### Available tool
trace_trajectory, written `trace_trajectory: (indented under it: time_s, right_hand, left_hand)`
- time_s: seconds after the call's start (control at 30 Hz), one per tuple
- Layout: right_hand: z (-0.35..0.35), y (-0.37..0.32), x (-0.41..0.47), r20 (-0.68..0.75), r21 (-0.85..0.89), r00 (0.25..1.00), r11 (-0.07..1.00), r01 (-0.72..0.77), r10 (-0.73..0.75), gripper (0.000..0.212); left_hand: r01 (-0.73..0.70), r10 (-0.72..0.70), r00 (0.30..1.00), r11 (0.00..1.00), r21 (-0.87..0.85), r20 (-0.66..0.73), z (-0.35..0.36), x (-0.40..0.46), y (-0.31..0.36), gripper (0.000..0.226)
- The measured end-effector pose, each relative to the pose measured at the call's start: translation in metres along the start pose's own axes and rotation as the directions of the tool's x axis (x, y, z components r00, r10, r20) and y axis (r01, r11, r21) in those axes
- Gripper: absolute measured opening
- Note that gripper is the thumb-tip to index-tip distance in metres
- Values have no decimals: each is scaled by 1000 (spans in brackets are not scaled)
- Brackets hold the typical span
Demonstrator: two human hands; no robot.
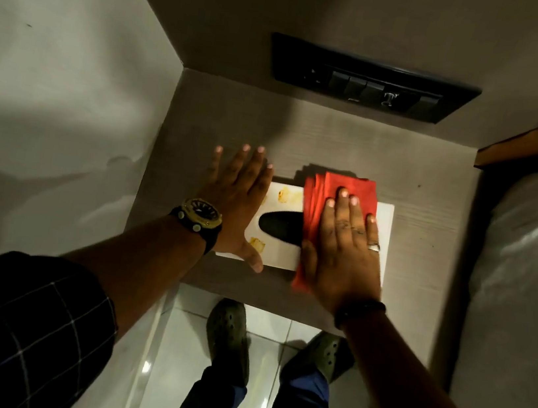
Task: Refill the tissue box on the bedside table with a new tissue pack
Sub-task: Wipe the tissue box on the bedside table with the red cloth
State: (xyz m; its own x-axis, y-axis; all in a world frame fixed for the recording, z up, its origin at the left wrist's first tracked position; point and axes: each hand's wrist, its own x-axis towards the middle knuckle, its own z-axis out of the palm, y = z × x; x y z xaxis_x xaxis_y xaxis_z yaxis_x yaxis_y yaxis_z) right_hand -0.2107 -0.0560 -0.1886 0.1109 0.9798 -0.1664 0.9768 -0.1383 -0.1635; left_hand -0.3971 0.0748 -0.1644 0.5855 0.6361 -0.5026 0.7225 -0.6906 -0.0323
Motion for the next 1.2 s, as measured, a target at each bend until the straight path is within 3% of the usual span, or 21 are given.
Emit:
trace_trajectory:
  time_s: [0.13,0.3,0.5,0.63,0.7,0.83,0.9,0.97,1.03,1.1,1.2]
  right_hand:
    - [-5,29,-8,-59,20,981,983,-181,182,70]
    - [-7,6,0,-25,7,944,944,-330,330,71]
    - [0,-65,12,8,70,996,993,-91,91,68]
    - [3,-28,3,22,38,998,998,50,-51,67]
    - [4,3,-4,17,2,999,999,32,-32,67]
    - [-1,29,-13,9,-20,996,996,-89,89,68]
    - [-1,16,-12,-5,10,972,972,-235,235,69]
    - [-2,-12,-4,-31,72,894,893,-445,448,69]
    - [-3,-39,7,-38,144,819,814,-562,572,68]
    - [-2,-53,10,-34,140,864,858,-494,502,67]
    - [0,-41,-3,14,35,990,990,-140,139,66]
  left_hand:
    - [-5,5,1000,1000,21,-18,3,1,-1,158]
    - [18,-17,999,1000,17,-27,4,3,1,161]
    - [26,-25,999,999,25,-36,6,1,-1,155]
    - [52,-51,998,998,32,-29,7,-2,-2,153]
    - [55,-55,998,998,19,-19,8,-2,-2,154]
    - [53,-53,998,998,31,-24,10,-4,-1,154]
    - [50,-49,998,998,29,-29,9,-4,0,154]
    - [51,-50,998,998,29,-31,8,-4,0,155]
    - [51,-50,998,998,30,-33,7,-3,0,155]
    - [49,-48,998,998,27,-33,7,-3,-1,154]
    - [45,-45,999,999,28,-28,6,-5,-2,153]
